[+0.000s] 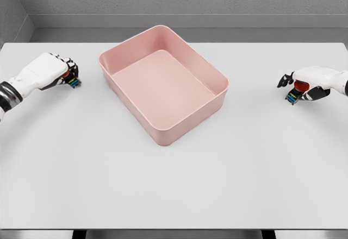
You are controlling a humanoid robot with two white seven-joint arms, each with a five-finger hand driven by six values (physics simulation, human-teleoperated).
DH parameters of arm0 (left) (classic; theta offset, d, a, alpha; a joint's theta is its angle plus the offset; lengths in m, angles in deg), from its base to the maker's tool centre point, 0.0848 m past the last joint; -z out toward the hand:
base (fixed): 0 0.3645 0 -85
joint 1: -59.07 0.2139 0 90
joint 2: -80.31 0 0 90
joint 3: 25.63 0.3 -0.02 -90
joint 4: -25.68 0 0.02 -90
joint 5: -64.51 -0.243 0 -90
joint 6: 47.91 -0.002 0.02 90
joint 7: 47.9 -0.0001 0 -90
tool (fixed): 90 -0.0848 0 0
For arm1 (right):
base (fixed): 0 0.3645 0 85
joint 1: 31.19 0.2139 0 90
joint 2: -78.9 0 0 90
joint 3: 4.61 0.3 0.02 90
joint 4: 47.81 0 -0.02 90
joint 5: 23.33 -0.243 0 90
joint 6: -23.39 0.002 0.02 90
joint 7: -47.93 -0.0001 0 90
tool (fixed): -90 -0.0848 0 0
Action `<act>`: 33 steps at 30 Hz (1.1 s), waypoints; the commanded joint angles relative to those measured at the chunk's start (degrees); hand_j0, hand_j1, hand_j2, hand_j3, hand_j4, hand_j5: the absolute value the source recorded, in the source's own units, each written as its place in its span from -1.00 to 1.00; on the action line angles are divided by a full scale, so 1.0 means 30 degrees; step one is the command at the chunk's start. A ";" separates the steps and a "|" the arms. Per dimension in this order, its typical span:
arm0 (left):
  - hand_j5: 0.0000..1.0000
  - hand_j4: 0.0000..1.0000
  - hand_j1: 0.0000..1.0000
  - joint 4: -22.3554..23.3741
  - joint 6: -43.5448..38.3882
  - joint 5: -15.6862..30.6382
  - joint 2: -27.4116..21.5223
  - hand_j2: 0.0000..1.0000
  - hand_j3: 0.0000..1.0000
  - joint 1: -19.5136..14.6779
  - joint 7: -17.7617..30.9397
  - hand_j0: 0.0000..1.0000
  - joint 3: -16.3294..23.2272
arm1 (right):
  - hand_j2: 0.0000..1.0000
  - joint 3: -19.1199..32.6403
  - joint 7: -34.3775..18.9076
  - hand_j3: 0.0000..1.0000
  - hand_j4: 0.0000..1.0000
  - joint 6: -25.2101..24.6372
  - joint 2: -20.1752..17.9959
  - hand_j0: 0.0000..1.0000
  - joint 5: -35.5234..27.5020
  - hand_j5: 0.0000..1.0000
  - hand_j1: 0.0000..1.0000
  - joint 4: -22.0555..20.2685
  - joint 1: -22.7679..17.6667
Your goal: Put the industrial switch in the basket with both arms
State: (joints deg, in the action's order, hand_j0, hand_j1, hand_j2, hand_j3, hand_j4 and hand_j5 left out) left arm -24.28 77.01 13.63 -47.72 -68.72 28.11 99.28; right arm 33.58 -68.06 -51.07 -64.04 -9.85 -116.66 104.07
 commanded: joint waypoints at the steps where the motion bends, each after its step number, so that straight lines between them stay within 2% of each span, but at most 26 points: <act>1: -0.39 -0.39 -0.39 -0.1070 0.0026 0.0524 -0.0388 -0.39 -0.39 0.0000 -0.0024 -0.39 -0.0065 | 0.21 0.0015 -0.0123 0.21 0.21 0.0006 -0.0019 0.21 -0.0041 0.21 0.21 0.0010 0.0000; 3: -0.40 -0.40 -0.40 -0.2037 0.0026 0.1051 -0.0945 -0.40 -0.40 0.0030 -0.0024 -0.40 -0.0065 | 0.13 0.0015 -0.0153 0.13 0.13 0.0035 -0.0019 0.13 -0.0041 0.13 0.13 -0.0019 0.0029; 6: -0.41 -0.41 -0.41 -0.2330 0.0026 0.1139 -0.1062 -0.41 -0.41 0.0030 -0.0024 -0.41 -0.0065 | 0.08 0.0015 -0.0299 0.08 0.08 0.0035 -0.0019 0.08 -0.0041 0.08 0.08 -0.0019 0.0059; 10: -0.41 -0.41 -0.41 -0.4498 0.0026 0.1960 -0.2058 -0.41 -0.41 0.0059 0.0064 -0.41 -0.0065 | 0.00 0.0015 -0.0387 0.00 0.00 0.0328 -0.0019 0.00 0.0017 0.00 0.00 -0.0019 0.0205; 13: -0.41 -0.41 -0.41 -0.5582 0.0026 0.2223 -0.2117 -0.41 -0.41 0.0147 0.0093 -0.41 -0.0094 | 0.00 0.0015 -0.0416 0.00 0.00 0.0416 -0.0019 0.00 0.0018 0.00 0.00 -0.0048 0.0322; 26: -0.41 -0.41 -0.41 -0.7428 0.0026 0.2253 -0.1824 -0.41 -0.41 0.0117 0.0210 -0.41 -0.0680 | -0.03 0.0044 -0.0856 -0.03 -0.03 0.2173 -0.0195 -0.03 0.0018 -0.03 -0.03 -0.0282 0.0850; 33: -0.41 -0.41 -0.41 -0.7780 0.0026 0.2194 -0.0184 -0.41 -0.41 0.0088 0.0240 -0.41 -0.0533 | -0.04 0.0044 -0.0885 -0.04 -0.04 0.2174 -0.0342 -0.04 0.0018 -0.04 -0.04 -0.1103 0.1055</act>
State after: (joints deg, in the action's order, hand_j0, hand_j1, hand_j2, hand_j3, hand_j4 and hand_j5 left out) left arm -47.39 77.01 19.83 -49.71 -68.46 28.84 97.58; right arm 33.65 -70.68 -44.53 -64.83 -9.61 -119.20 107.32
